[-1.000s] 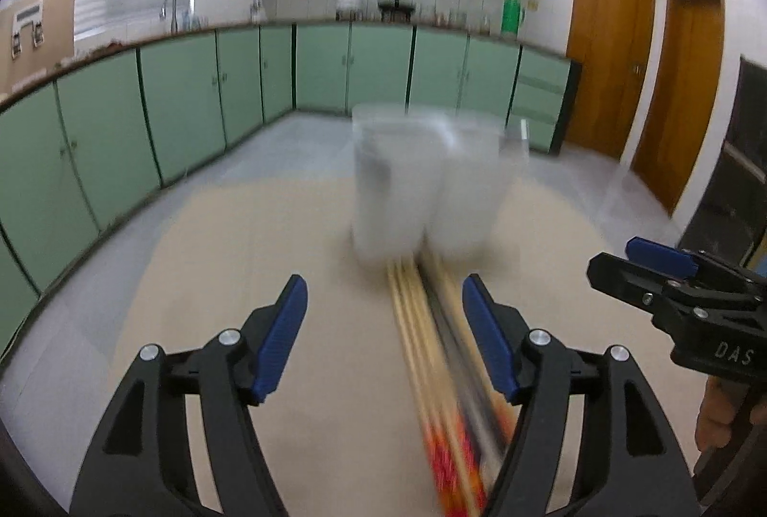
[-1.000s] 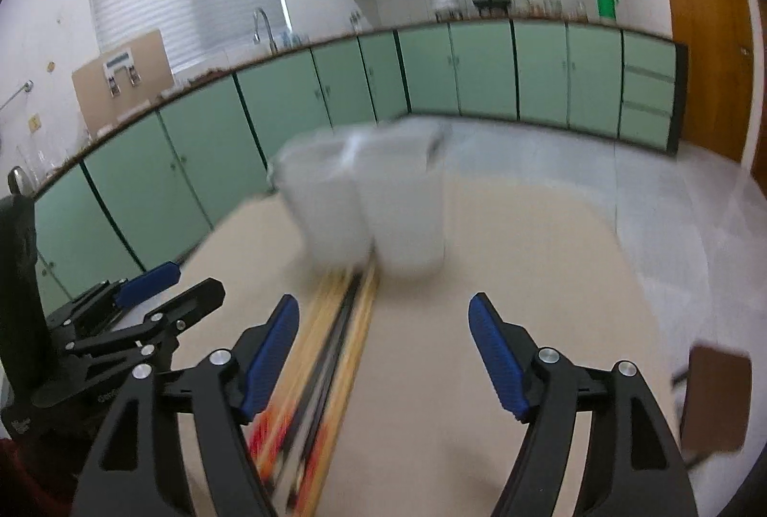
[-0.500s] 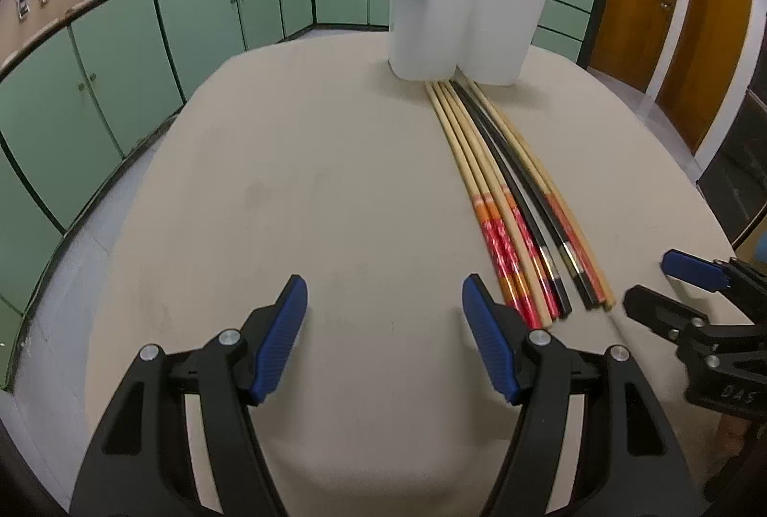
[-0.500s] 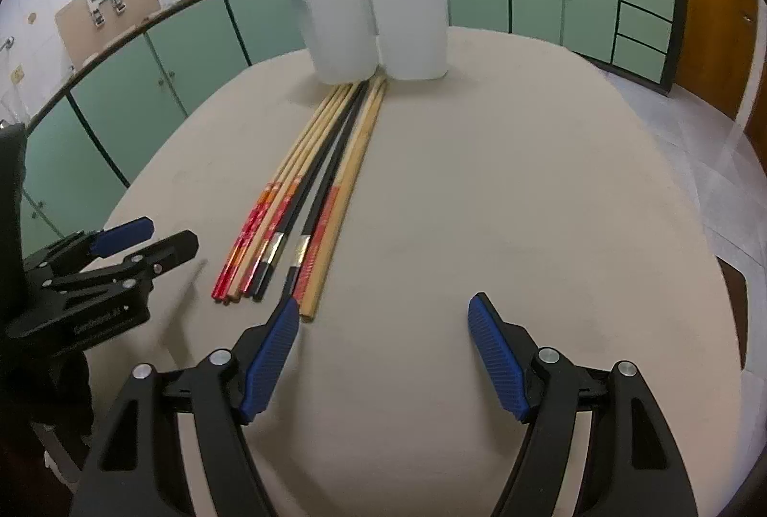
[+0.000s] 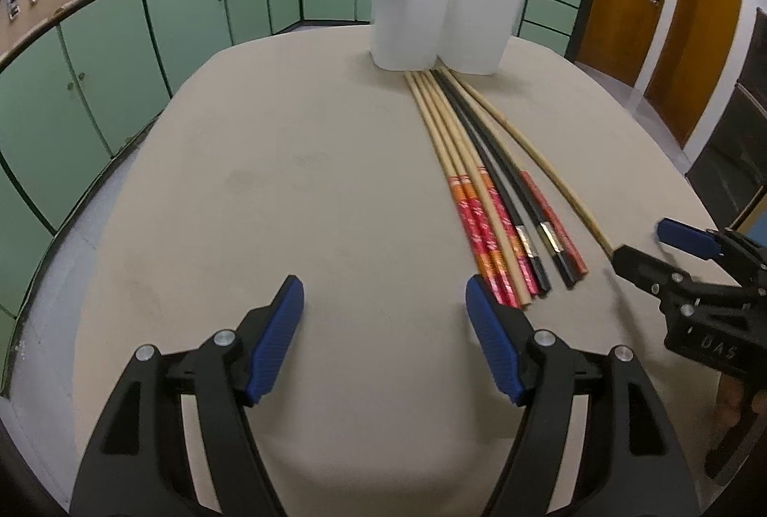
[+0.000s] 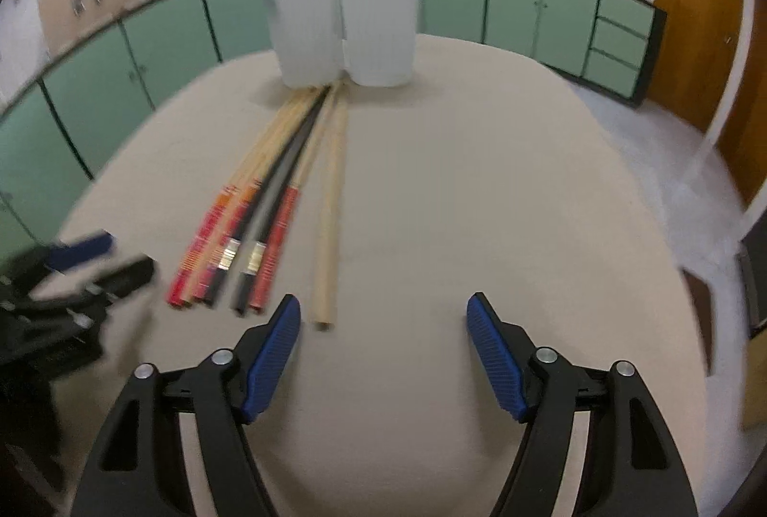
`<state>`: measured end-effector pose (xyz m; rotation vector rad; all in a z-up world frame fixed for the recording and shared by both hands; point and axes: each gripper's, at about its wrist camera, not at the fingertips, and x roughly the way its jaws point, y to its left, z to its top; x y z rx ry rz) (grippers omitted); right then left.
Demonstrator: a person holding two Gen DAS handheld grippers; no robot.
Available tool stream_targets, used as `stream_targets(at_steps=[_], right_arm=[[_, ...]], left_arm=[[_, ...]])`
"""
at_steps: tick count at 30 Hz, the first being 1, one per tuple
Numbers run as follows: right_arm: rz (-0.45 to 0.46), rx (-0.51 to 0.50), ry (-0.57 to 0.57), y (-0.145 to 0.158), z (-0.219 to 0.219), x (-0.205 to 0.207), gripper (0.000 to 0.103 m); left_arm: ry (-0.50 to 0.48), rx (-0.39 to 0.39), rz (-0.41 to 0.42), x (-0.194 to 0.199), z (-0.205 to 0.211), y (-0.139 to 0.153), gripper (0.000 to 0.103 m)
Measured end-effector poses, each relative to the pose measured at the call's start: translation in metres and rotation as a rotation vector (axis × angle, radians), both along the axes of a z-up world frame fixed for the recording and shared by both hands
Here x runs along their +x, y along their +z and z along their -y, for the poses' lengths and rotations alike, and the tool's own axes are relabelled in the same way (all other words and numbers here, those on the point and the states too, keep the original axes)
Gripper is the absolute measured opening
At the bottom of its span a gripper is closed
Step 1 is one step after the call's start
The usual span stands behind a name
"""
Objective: Organize utensils
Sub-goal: 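Grasp a plain wooden chopstick with the right gripper, then grasp a red-patterned chopstick with the left gripper while the right gripper holds the wooden one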
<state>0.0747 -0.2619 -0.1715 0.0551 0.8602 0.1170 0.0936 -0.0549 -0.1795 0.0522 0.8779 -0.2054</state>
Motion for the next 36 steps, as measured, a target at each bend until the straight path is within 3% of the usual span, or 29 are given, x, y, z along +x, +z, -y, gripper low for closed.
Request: stream_targets(at_steps=[2,3,5,7,9,15,18,31,36], right_arm=[[-0.004,0.052,0.042,-0.001,-0.002,0.001,0.056],[-0.010,0.076,0.067,-0.003,-0.003,0.003,0.044],[-0.010,0.079,0.082,-0.005,-0.007,0.006,0.037],[-0.014,0.115,0.116,-0.004,-0.008,0.008,0.013],[-0.021,0.114,0.120,-0.006,-0.008,0.011,0.008],[-0.015,0.065,0.113,-0.003,-0.009,0.005,0.007],[-0.013,0.056,0.100,-0.003,-0.004,0.004,0.007],[-0.011,0.063,0.094,-0.005,0.001,0.002,0.008],[-0.017,0.068,0.097,-0.007,0.002,0.003,0.009]], left_arm=[[-0.016,-0.004,-0.009,-0.002,0.005,-0.001,0.069],[-0.021,-0.002,-0.012,-0.002,0.007,-0.002,0.069],[-0.027,0.006,-0.015,-0.003,0.011,-0.003,0.069],[-0.026,0.008,-0.017,-0.004,0.012,-0.003,0.069],[-0.027,0.008,-0.017,-0.004,0.012,-0.002,0.069],[-0.050,0.000,-0.012,-0.008,0.016,0.001,0.070],[-0.050,0.036,-0.015,-0.007,0.020,-0.004,0.070],[0.001,0.048,-0.020,-0.003,0.010,-0.006,0.069],[-0.016,0.032,-0.010,-0.002,0.014,-0.005,0.041]])
